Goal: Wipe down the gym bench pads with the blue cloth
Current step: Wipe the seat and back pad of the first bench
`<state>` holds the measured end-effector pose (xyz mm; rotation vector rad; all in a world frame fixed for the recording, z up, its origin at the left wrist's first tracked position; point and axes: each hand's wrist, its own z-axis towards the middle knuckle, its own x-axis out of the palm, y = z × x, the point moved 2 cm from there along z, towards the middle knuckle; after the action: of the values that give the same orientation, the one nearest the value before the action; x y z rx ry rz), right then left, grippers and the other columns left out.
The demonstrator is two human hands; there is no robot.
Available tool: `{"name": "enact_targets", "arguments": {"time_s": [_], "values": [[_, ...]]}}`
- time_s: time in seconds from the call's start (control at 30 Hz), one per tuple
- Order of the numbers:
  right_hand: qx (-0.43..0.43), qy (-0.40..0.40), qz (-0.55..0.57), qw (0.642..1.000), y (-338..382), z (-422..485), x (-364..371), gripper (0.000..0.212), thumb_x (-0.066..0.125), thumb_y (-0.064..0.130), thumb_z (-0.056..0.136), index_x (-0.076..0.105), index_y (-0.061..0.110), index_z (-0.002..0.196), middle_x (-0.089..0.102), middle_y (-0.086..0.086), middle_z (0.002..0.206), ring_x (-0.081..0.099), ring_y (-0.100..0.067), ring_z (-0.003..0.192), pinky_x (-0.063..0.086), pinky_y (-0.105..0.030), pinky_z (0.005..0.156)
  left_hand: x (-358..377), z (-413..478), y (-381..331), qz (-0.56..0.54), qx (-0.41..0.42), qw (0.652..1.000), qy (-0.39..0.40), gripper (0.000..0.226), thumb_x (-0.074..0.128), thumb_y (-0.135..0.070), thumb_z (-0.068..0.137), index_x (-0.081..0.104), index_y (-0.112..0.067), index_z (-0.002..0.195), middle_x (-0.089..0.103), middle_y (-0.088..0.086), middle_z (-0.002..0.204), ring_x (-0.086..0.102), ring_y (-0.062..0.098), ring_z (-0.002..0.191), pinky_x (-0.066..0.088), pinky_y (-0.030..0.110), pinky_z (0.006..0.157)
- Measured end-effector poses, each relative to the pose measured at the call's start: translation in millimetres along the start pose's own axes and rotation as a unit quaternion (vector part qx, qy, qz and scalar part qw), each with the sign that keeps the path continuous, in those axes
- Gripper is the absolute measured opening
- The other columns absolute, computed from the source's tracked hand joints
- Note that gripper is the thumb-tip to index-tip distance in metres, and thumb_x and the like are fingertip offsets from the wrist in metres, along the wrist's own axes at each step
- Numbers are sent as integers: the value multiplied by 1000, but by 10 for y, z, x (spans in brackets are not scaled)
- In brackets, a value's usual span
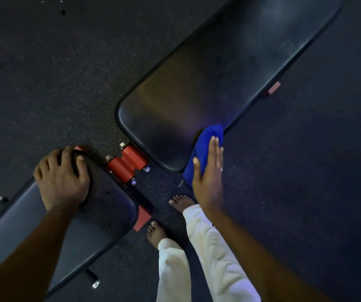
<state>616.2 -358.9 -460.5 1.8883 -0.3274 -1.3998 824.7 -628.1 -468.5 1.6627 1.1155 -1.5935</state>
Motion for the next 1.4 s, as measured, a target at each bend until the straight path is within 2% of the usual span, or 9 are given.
{"name": "enact_targets", "arguments": {"time_s": [0.07,0.2,0.3,0.43,0.57,0.77,1.03,1.23,1.4], "values": [[4,25,11,1000,-47,-17,-38,61,44,29,109,14,22,162,8,11,170,2,-15,158,16,-41,127,5,7,-4,0,1,1000,2,54,32,-43,101,51,-10,140,52,29,136,46,50,124,35,61,104],[61,-78,-6,995,20,538,-119,55,44,34,108,29,23,159,23,6,168,16,-21,156,22,-39,125,24,3,1,13,7,1000,-12,52,32,-42,103,51,-9,138,52,29,135,47,49,123,35,60,104],[77,-96,-36,992,119,534,-70,52,43,38,108,35,26,158,28,11,165,20,-19,155,25,-33,121,49,-1,17,20,7,1000,-10,52,32,-42,103,51,-9,139,51,28,136,47,48,124,35,59,105],[-37,-30,-132,990,261,134,122,52,48,28,105,38,26,156,32,13,164,17,-23,156,25,-44,124,56,-16,28,14,13,1000,-8,51,33,-42,104,50,-10,141,50,27,138,46,46,126,34,58,107],[-190,75,-228,952,307,115,231,64,59,14,95,40,27,155,36,10,162,25,-28,153,28,-54,121,49,-23,46,-2,32,999,-6,49,38,-38,107,45,-12,148,47,25,145,42,45,134,30,56,114],[-164,58,-158,972,658,457,405,46,47,24,104,49,24,150,47,8,156,31,-26,151,35,-46,119,62,-124,185,-19,13,999,26,67,33,-45,107,27,-2,158,30,26,161,25,41,150,16,50,125],[-291,289,-25,912,1320,-409,1123,43,52,17,103,54,15,146,53,0,151,43,-16,144,34,-38,120,-95,-630,757,-38,-30,998,38,70,29,-52,107,17,-12,163,21,24,165,17,39,154,11,47,127],[-312,207,-90,923,1511,-634,1507,49,51,21,103,47,19,151,45,2,157,31,-26,151,29,-36,123,-109,-867,1088,-52,-103,993,22,68,24,-55,108,14,-19,164,16,20,168,10,35,156,7,47,128],[-344,216,-120,906,1850,-410,1876,48,45,29,105,44,19,153,45,4,157,32,-25,150,27,-37,124,-84,-1119,1374,-74,-203,976,-4,65,21,-57,107,17,-25,163,14,19,168,6,33,157,5,47,127]]}}
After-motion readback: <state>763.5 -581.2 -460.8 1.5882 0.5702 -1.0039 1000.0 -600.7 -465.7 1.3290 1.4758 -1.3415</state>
